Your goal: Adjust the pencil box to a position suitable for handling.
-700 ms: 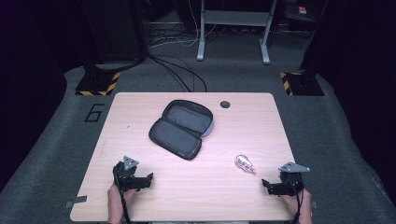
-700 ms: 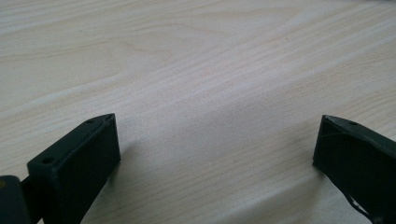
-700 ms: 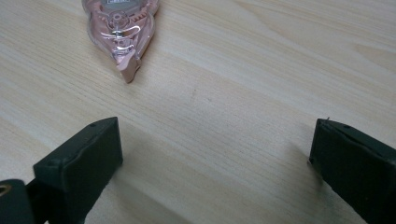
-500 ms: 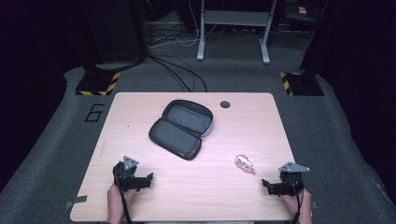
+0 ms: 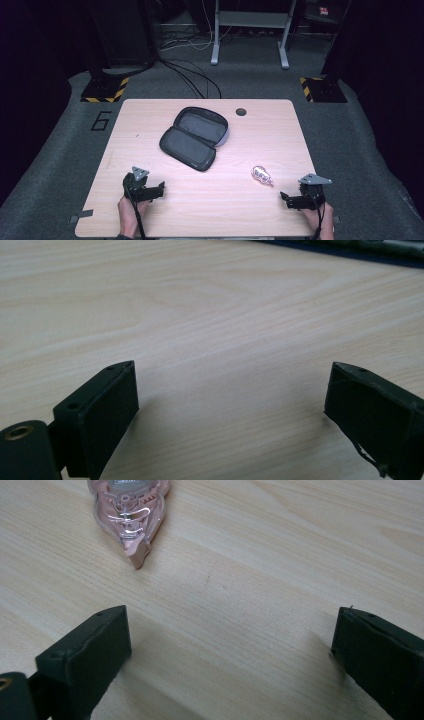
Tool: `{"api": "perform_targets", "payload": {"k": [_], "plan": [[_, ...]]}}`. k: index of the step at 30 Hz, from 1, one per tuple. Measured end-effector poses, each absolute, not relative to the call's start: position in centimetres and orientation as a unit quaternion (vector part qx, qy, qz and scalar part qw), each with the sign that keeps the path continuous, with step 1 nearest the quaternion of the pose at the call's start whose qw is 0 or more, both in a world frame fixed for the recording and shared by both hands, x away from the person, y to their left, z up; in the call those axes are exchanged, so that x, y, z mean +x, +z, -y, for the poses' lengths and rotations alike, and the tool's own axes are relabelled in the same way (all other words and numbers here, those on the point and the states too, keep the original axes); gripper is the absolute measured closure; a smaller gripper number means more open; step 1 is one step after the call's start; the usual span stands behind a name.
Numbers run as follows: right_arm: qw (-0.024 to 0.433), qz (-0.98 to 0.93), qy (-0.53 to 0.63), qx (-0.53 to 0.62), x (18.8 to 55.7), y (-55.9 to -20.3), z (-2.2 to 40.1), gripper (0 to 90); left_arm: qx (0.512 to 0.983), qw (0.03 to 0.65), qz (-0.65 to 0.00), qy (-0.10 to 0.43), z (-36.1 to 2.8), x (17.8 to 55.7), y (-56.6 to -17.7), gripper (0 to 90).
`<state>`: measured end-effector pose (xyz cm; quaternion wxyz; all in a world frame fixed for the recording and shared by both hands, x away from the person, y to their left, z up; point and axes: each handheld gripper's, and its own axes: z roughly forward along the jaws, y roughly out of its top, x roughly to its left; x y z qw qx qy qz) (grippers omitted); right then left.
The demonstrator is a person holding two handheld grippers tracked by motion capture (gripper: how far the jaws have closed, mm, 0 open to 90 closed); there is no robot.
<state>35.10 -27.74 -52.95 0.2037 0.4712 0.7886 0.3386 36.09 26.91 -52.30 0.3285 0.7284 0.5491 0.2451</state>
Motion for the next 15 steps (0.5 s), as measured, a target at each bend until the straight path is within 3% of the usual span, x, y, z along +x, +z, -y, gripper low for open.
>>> {"api": "perform_targets", "payload": {"k": [10,15], "plan": [[0.203,-0.789,0.336,0.472,35.1,-52.9,27.8,1.9,0.759,0.351,-0.501,0.224,-23.7,37.6,-50.2,7.6],[0.206,-0.787,0.338,0.473,35.1,-52.9,27.7,1.9,0.773,0.359,-0.477,0.215,-21.9,38.2,-49.6,11.7]]}}
